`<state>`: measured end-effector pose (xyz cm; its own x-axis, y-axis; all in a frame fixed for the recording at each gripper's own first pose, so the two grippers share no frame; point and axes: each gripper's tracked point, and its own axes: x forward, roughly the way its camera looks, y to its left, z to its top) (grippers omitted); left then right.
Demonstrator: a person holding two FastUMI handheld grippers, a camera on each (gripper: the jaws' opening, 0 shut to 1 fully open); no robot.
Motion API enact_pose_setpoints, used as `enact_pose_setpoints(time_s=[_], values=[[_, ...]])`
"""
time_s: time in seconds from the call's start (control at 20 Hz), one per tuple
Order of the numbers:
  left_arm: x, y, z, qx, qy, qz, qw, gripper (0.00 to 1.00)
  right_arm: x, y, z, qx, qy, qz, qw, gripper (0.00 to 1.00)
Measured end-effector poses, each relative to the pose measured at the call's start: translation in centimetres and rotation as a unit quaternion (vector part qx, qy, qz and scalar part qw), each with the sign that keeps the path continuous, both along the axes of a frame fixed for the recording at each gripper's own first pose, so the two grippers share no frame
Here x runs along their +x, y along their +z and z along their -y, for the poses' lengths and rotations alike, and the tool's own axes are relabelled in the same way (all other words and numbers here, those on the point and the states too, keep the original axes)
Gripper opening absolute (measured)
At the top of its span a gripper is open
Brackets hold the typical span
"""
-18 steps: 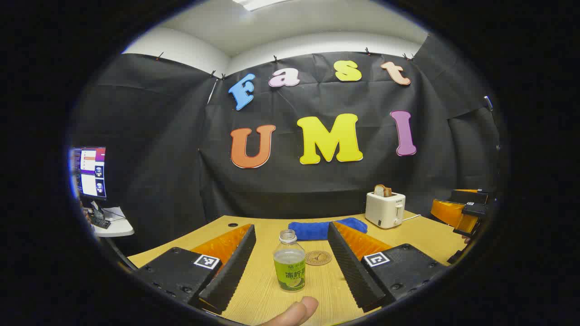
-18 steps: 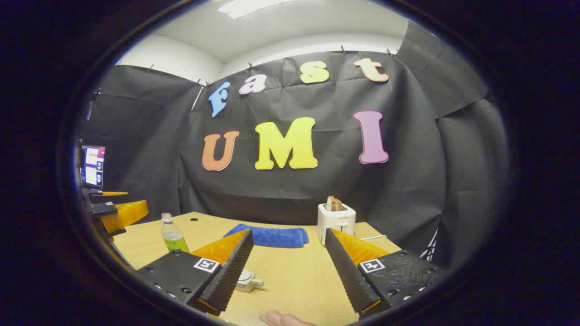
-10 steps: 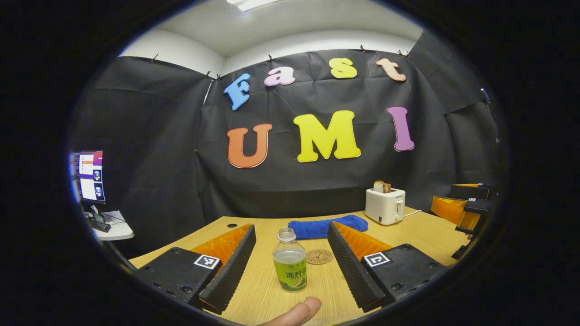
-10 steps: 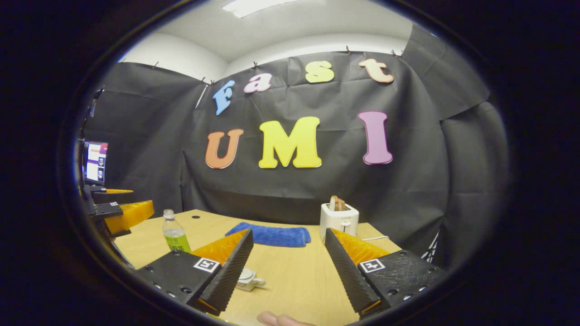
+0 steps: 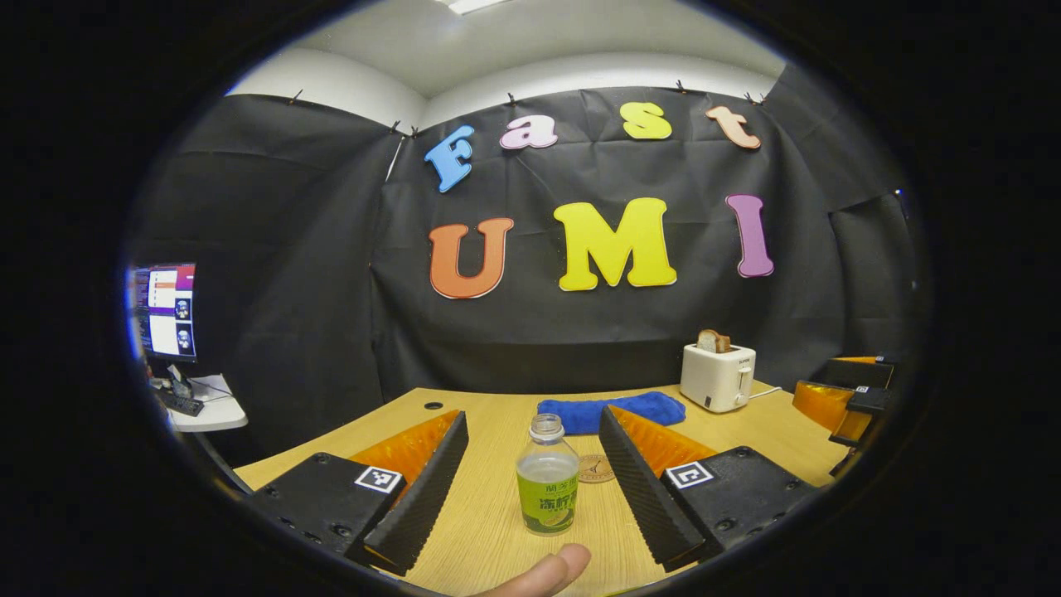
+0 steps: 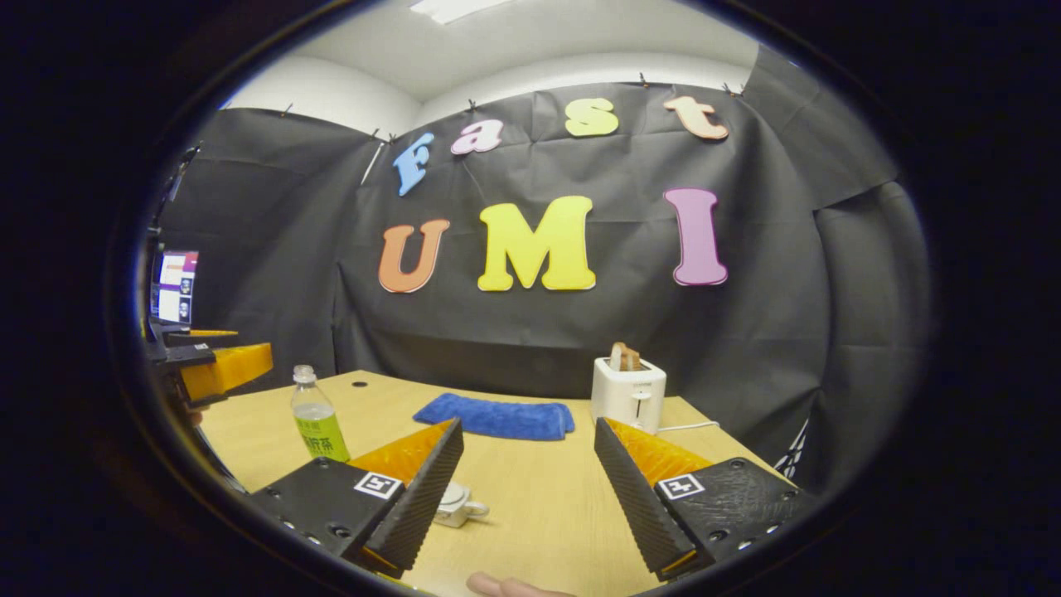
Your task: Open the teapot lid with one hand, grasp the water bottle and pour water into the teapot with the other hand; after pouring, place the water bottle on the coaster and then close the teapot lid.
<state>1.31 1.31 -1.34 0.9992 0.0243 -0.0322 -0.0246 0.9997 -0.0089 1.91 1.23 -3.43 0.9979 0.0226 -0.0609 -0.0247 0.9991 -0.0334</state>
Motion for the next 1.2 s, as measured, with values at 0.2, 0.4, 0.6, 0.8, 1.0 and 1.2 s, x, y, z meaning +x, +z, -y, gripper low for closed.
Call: enact_pose_setpoints(time_s=[0.2,0.4,0.6,0.8,1.0,1.2], values=[[0.4,-0.7,0.1,0.000,0.000,-0.009,1.000,0.99,1.5,-2.0,-1.4,0.021,0.005,-0.009,1.000,0.95],[0.6,-1.1,0.3,0.001,-0.004,-0.014,1.000,0.99,3.3,-4.9,-4.9,0.008,0.044,-0.011,0.999,0.95],[0.8,-1.6,-0.1,0.002,-0.004,-0.021,1.000,0.99,5.1,-8.0,-7.4,0.009,0.058,-0.028,0.998,0.96],[1.0,-1.6,-1.3,-0.003,0.001,-0.025,1.000,0.99,6.7,-10.4,-8.7,0.033,0.059,-0.052,0.996,0.93],[1.3,-2.0,-2.5,-0.015,0.007,-0.031,0.999,0.99,7.1,-12.7,-11.4,0.044,0.108,-0.091,0.989,0.65],[1.2,-2.0,-3.0,-0.013,0.014,-0.033,0.999,0.99,8.0,-13.3,-9.8,0.056,0.086,-0.097,0.990,0.31]])
